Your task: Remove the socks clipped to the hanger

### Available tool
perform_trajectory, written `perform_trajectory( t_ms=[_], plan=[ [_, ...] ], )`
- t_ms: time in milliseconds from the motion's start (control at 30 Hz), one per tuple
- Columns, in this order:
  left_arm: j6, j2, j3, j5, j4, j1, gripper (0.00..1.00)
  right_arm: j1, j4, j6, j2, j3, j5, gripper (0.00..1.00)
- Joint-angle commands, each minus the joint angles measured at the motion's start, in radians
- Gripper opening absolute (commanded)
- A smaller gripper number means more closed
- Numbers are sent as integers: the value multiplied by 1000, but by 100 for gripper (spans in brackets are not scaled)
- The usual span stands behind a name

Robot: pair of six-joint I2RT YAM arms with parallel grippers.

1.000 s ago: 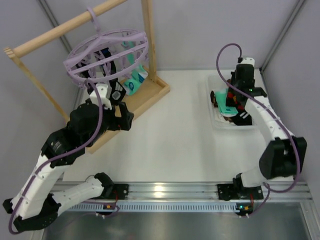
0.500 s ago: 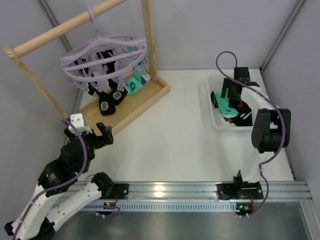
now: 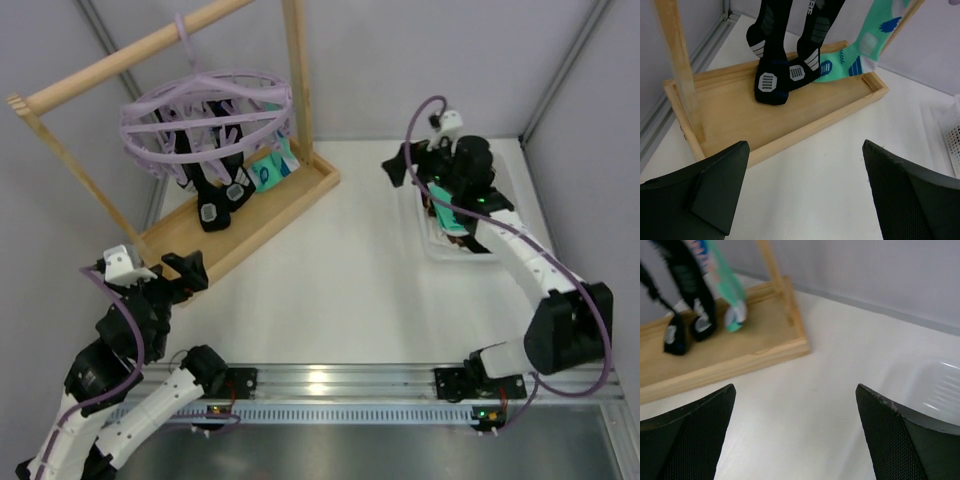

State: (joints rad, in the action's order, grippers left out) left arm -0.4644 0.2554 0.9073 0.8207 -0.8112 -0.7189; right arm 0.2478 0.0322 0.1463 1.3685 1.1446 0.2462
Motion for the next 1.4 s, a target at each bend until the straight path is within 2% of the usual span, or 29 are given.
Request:
perform_trajectory(
  t_ms=[0,100,233,467,633,733,833,867,933,967,1033,1067,1100,1233,1367],
  plan=[
    [0,27,-15,0,49,6,98,137,323,-48,170,26,271,99],
    [7,45,-16,-11,47,6,98,188,463,24,337,108,294,99],
    [10,50,-18,-11,47,7,98,231,515,41,541,268,297,99],
    [15,51,-21,-17,47,7,98,318,414,22,855,659,254,95],
    [17,48,-21,-18,46,9,98,340,397,30,1045,861,251,90],
    [18,50,-22,-25,47,9,98,347,373,32,1160,1065,255,82],
    [18,53,-22,-23,46,9,98,352,382,39,1250,1158,252,65],
    [20,54,-22,-25,49,9,98,354,394,42,1259,1181,252,53],
    [18,54,-22,-23,47,9,98,360,449,44,1259,1160,249,39],
    [18,54,-21,-22,47,9,98,361,471,42,1250,1140,246,28],
    [20,53,-22,-22,47,9,98,366,555,42,1204,1050,226,16],
    [20,54,-22,-20,49,9,98,367,595,45,1183,1011,225,5],
    [20,54,-22,-20,47,9,98,367,671,50,1158,968,220,1],
    [20,64,-21,-20,47,9,98,373,826,49,968,692,154,0],
    [23,76,-19,-29,47,9,98,373,920,23,799,493,108,0]
  ],
)
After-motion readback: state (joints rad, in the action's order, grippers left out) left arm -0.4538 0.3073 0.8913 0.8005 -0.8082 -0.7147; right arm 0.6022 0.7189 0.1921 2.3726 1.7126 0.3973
